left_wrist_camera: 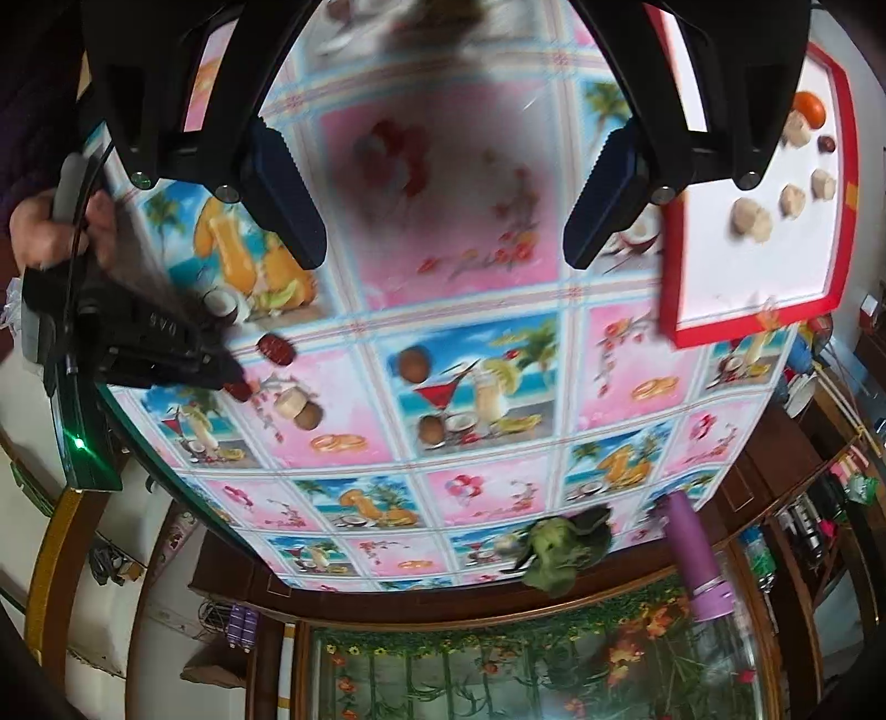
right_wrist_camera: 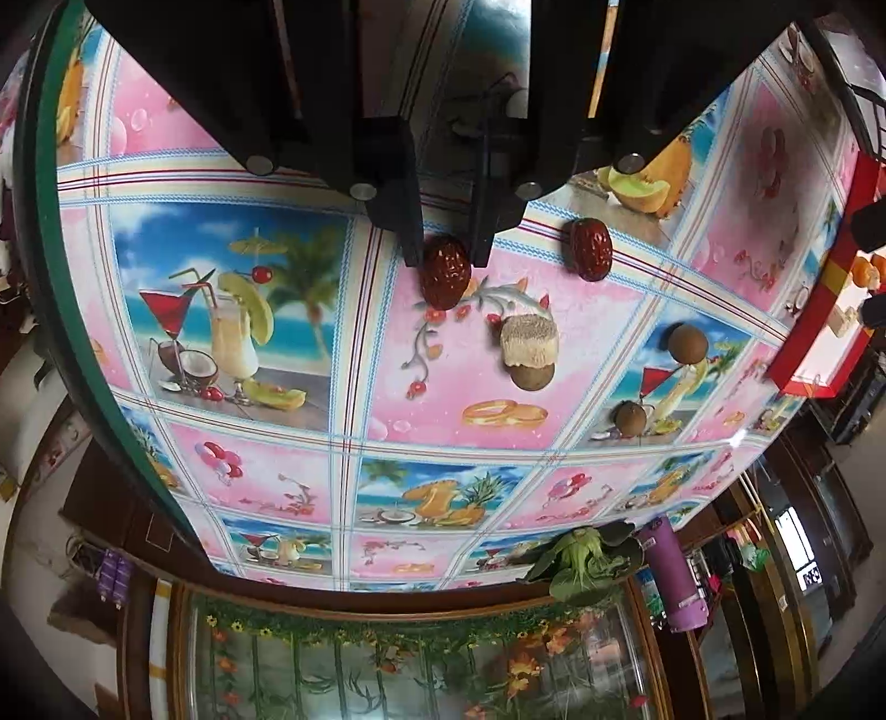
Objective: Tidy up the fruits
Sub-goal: 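Move both grippers back to the tablecloth and grasp a dark red date with the right gripper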
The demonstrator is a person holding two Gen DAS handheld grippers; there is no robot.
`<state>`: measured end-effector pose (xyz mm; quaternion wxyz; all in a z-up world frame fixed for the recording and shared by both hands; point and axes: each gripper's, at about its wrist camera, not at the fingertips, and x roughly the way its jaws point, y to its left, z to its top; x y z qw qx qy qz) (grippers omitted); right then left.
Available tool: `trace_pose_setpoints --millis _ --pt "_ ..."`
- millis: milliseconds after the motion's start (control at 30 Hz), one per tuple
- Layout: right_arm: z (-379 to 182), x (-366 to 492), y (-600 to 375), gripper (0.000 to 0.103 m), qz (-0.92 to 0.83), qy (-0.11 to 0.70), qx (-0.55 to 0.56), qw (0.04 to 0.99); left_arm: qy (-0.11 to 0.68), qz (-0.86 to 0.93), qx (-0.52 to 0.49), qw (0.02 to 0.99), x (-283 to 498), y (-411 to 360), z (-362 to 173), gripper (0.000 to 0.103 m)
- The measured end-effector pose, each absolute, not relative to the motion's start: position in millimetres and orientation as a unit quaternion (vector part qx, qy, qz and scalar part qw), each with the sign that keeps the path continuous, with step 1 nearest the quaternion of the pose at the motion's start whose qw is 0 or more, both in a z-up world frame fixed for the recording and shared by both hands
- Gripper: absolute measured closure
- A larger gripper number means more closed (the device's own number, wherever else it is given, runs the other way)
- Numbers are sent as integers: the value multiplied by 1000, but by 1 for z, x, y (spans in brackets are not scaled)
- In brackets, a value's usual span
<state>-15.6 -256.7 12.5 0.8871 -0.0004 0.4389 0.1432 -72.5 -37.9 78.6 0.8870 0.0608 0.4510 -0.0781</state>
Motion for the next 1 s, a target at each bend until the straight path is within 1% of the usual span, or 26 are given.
trace_pose_setpoints --millis 333,567,1000 --pt "14 -10 -252 86 140 446 -9 884 475 -102 68 871 -49 -85 53 15" --pt "14 -8 -255 87 135 441 4 887 484 -115 64 865 -40 -102 43 15" --pt "32 -4 -299 87 91 402 105 905 486 -108 41 866 -8 -136 27 16"
